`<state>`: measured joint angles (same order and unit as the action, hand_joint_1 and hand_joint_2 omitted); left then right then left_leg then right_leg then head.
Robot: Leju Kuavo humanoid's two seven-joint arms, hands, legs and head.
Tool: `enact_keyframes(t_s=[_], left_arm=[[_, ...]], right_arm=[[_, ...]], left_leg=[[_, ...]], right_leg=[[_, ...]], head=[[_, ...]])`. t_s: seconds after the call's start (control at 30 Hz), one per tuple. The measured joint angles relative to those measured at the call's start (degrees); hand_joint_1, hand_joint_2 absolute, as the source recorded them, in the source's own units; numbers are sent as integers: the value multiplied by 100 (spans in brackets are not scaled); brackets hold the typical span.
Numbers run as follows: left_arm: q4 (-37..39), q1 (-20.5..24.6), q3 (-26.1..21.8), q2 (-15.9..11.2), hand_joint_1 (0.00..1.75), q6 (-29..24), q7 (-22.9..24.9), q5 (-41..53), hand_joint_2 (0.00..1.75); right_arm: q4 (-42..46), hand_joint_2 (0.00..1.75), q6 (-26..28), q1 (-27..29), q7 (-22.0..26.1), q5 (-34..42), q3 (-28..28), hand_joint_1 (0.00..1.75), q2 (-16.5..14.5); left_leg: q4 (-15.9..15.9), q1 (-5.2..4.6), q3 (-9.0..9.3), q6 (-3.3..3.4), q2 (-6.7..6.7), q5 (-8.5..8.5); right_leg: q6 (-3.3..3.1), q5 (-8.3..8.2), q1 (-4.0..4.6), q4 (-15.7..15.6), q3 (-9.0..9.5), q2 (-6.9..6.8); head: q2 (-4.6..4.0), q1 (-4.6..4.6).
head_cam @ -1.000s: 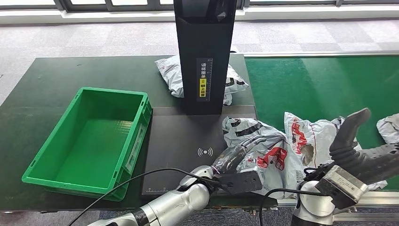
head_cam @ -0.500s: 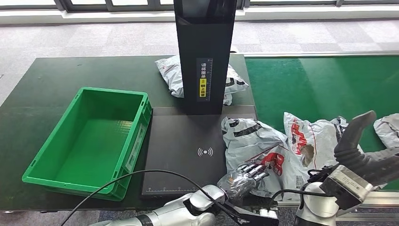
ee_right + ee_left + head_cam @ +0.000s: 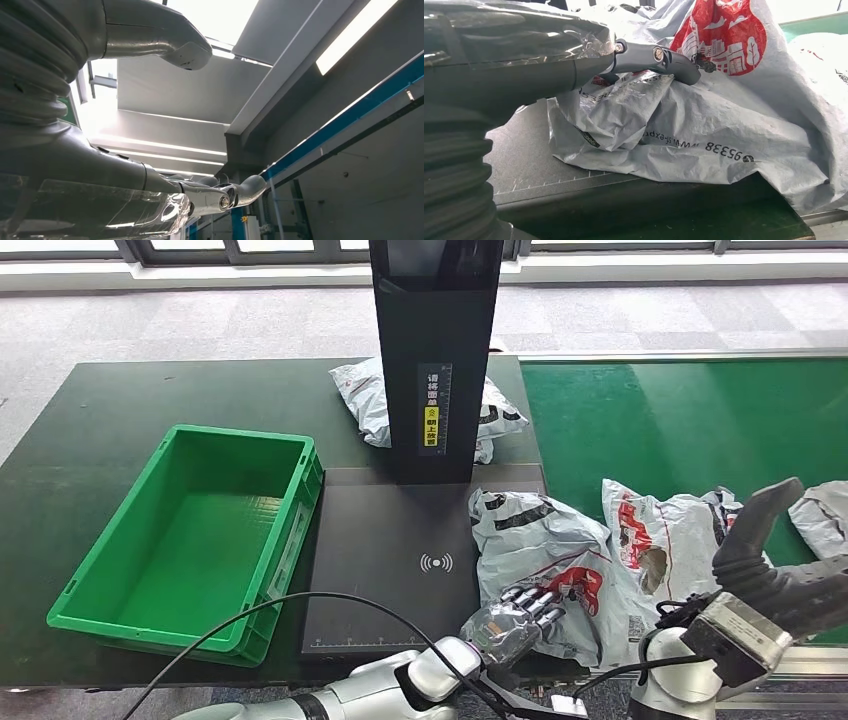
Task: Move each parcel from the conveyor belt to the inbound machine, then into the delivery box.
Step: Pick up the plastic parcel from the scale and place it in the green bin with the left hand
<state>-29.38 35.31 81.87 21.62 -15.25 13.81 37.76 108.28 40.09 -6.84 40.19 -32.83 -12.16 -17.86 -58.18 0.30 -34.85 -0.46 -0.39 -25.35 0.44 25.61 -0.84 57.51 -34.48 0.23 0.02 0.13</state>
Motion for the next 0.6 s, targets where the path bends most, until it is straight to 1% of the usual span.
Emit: enact_keyframes(t_s=[0.1,0.17,0.23,0.3,0.6], left_arm=[[0,1,1,2,9,5,12,18,175],[0,1,1,2,86,8,15,20,175],[1,2,2,2,169,8,15,25,175],[2,9,3,2,175,5,17,51,175],[11,35,3,4,175,-42,52,198,175]], right_arm=[[0,175,0,0,0,8,-1,0,1],[0,175,0,1,0,9,-2,0,2],[0,175,0,1,0,9,-4,0,2],[-1,175,0,1,-1,8,-5,0,2],[-2,175,0,0,-2,7,-5,0,2]], left_leg=[[0,0,0,0,0,0],[0,0,0,0,0,0],[0,0,0,0,0,0],[0,0,0,0,0,0],[0,0,3,0,0,0]], right_leg=[[0,0,0,0,0,0],[0,0,0,0,0,0],[0,0,0,0,0,0],[0,0,0,0,1,0],[0,0,1,0,4,0]], head=[[0,0],[0,0],[0,0],[0,0],[0,0]])
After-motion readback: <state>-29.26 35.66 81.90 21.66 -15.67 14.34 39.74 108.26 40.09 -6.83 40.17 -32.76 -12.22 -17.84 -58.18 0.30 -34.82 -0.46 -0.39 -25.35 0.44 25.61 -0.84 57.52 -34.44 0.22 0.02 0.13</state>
